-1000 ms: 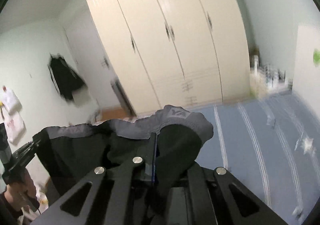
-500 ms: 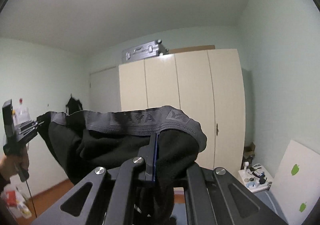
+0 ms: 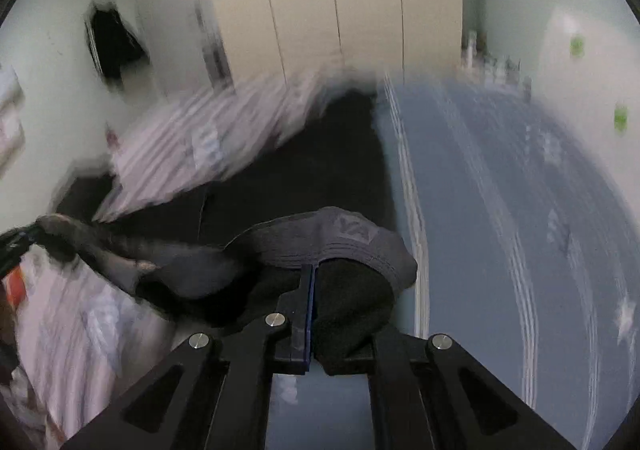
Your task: Fold clothes
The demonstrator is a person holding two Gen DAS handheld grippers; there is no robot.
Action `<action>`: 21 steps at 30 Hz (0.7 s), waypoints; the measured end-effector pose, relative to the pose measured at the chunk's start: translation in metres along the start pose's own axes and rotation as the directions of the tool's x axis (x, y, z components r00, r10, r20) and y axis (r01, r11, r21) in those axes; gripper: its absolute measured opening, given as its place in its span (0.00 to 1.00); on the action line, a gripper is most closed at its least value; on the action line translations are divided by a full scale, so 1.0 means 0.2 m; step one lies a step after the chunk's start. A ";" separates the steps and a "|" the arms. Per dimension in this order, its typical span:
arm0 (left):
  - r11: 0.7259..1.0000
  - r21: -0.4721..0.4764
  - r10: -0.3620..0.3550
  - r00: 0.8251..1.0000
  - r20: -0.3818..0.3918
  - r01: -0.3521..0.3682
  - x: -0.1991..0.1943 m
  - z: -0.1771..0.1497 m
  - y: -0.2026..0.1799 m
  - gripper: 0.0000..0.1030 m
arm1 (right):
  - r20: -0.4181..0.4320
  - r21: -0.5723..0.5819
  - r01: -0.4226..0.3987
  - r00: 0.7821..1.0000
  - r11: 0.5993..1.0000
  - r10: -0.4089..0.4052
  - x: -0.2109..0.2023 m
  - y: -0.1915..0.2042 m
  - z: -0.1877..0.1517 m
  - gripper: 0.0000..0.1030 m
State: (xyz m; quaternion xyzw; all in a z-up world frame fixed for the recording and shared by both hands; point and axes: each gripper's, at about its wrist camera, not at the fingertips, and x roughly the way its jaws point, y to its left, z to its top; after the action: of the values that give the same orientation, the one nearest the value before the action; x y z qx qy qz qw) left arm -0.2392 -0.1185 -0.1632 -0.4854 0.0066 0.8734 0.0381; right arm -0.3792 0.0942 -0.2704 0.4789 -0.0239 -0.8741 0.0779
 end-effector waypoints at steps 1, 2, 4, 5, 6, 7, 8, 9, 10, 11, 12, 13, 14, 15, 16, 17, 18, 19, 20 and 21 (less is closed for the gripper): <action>1.000 -0.029 0.007 0.998 -0.064 -0.009 0.04 -0.12 0.02 0.03 | -0.068 0.009 0.012 0.998 1.000 -0.011 0.05 0.00 -0.14 0.13; 0.998 -0.064 0.010 0.995 -0.103 -0.017 0.04 -0.22 0.04 0.04 | -0.137 0.018 0.024 0.990 1.000 -0.022 0.11 0.01 -0.29 0.14; 0.994 -0.108 0.007 0.992 -0.123 -0.020 0.03 -0.29 0.09 0.13 | -0.163 0.036 0.043 0.986 0.998 -0.037 0.10 0.01 -0.45 0.16; 0.992 -0.124 0.003 0.993 -0.121 -0.018 0.02 -0.30 0.11 0.26 | -0.149 0.041 0.048 0.988 0.998 -0.041 0.06 0.00 -0.46 0.26; 0.990 -0.141 0.000 0.993 -0.119 -0.017 0.01 -0.31 0.13 0.33 | -0.132 0.052 0.046 0.991 0.998 -0.038 0.03 -0.01 -0.46 0.31; 0.987 -0.158 -0.006 0.994 -0.112 -0.011 0.00 -0.30 0.15 0.42 | -0.112 0.068 0.044 0.993 0.997 -0.037 0.01 -0.03 -0.48 0.42; 0.984 -0.177 -0.017 0.995 -0.097 -0.001 0.01 -0.27 0.15 0.45 | -0.090 0.081 0.043 0.995 0.996 -0.036 -0.02 -0.04 -0.49 0.47; 0.980 -0.197 -0.027 0.996 -0.083 0.011 0.02 -0.24 0.16 0.46 | -0.071 0.083 0.042 0.997 0.996 -0.036 -0.03 -0.04 -0.51 0.53; 0.977 -0.213 -0.035 0.997 -0.068 0.019 0.04 -0.22 0.16 0.50 | -0.062 0.073 0.044 0.997 0.996 -0.039 -0.01 -0.03 -0.51 0.54; 0.974 -0.225 -0.038 0.998 -0.055 0.025 0.09 -0.21 0.15 0.57 | -0.054 0.056 0.050 0.997 0.997 -0.047 0.03 -0.01 -0.49 0.54; 0.971 -0.237 -0.043 0.998 -0.045 0.031 0.15 -0.20 0.16 0.60 | -0.042 0.040 0.051 0.998 0.998 -0.050 0.05 0.00 -0.46 0.54; 0.968 -0.250 -0.047 0.998 -0.041 0.035 0.21 -0.19 0.17 0.60 | -0.029 0.027 0.046 0.999 0.999 -0.045 0.06 0.00 -0.42 0.54; 0.964 -0.264 -0.047 0.998 -0.042 0.034 0.26 -0.17 0.16 0.60 | -0.019 0.009 0.039 0.999 0.999 -0.038 0.08 0.01 -0.39 0.55; 0.960 -0.279 -0.042 0.998 -0.049 0.026 0.32 -0.15 0.15 0.60 | -0.015 -0.017 0.030 0.999 0.999 -0.030 0.09 0.03 -0.37 0.56; 0.956 -0.292 -0.040 0.998 -0.057 0.022 0.35 -0.14 0.15 0.60 | -0.023 -0.042 0.021 1.000 0.999 -0.022 0.10 0.05 -0.36 0.56; 0.952 -0.306 -0.046 0.997 -0.057 0.026 0.37 -0.14 0.15 0.60 | -0.037 -0.064 0.010 0.999 0.998 -0.012 0.14 0.08 -0.36 0.56; 0.946 -0.323 -0.052 0.997 -0.053 0.032 0.39 -0.13 0.16 0.60 | -0.051 -0.083 0.002 0.999 0.997 -0.007 0.18 0.11 -0.36 0.56; 0.941 -0.337 -0.055 0.997 -0.050 0.035 0.42 -0.12 0.16 0.60 | -0.057 -0.096 0.006 0.998 0.995 -0.012 0.22 0.13 -0.36 0.56; 0.937 -0.347 -0.056 0.997 -0.053 0.035 0.44 -0.12 0.16 0.60 | -0.055 -0.110 0.017 0.998 0.994 -0.024 0.26 0.15 -0.36 0.56; 0.933 -0.357 -0.061 0.996 -0.059 0.036 0.47 -0.12 0.16 0.60 | -0.053 -0.123 0.029 0.998 0.992 -0.036 0.30 0.17 -0.35 0.56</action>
State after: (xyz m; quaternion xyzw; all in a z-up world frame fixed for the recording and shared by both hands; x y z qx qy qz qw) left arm -0.2715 -0.1468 -0.2569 -0.5142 -0.1622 0.8417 -0.0292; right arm -0.3477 0.0531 -0.3541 0.4973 0.0398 -0.8616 0.0937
